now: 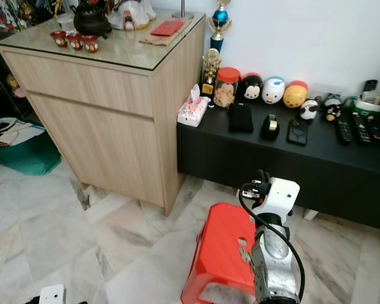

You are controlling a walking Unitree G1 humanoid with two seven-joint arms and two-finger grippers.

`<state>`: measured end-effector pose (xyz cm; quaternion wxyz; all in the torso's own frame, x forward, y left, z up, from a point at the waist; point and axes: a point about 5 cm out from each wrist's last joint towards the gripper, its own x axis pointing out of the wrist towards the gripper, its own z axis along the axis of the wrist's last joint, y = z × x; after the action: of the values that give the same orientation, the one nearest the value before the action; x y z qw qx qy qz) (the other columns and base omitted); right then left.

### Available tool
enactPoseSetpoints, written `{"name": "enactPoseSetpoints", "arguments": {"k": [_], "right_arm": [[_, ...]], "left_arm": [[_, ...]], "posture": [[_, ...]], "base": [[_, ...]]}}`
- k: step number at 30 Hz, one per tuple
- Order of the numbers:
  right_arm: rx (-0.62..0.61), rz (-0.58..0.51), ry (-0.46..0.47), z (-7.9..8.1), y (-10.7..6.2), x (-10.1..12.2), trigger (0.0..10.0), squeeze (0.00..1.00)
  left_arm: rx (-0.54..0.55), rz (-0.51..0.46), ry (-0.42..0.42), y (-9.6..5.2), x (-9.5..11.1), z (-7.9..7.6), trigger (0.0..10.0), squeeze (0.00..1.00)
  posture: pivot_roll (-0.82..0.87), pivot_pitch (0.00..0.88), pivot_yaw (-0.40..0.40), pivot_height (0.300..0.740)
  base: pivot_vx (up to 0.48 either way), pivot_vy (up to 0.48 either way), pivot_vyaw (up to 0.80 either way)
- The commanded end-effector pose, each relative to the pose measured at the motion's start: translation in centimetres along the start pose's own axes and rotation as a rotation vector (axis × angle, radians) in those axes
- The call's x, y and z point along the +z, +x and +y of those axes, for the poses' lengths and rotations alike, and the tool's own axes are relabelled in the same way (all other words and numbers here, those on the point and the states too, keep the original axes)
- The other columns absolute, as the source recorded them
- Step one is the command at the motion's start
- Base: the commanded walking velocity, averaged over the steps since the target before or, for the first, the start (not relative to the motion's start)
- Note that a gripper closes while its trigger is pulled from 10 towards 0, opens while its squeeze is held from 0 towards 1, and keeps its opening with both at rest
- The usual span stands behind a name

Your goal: Hang keys on a hook

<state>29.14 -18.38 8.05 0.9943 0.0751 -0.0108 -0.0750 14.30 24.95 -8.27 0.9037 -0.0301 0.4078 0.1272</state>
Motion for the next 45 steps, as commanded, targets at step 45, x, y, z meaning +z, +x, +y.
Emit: {"name": "enactPoseSetpoints", "arguments": {"k": [45], "right_arm": [[-0.1,0.001,0.034,-0.7,0.5,0.7,10.0,0.0]], "left_arm": [[0.03,0.091,-0.049,-0.9,-2.2,1.8,10.0,0.0]], "posture": [[0.02,0.0,-0.042,0.74]], "base": [[-0.123,0.0,-0.49]]}}
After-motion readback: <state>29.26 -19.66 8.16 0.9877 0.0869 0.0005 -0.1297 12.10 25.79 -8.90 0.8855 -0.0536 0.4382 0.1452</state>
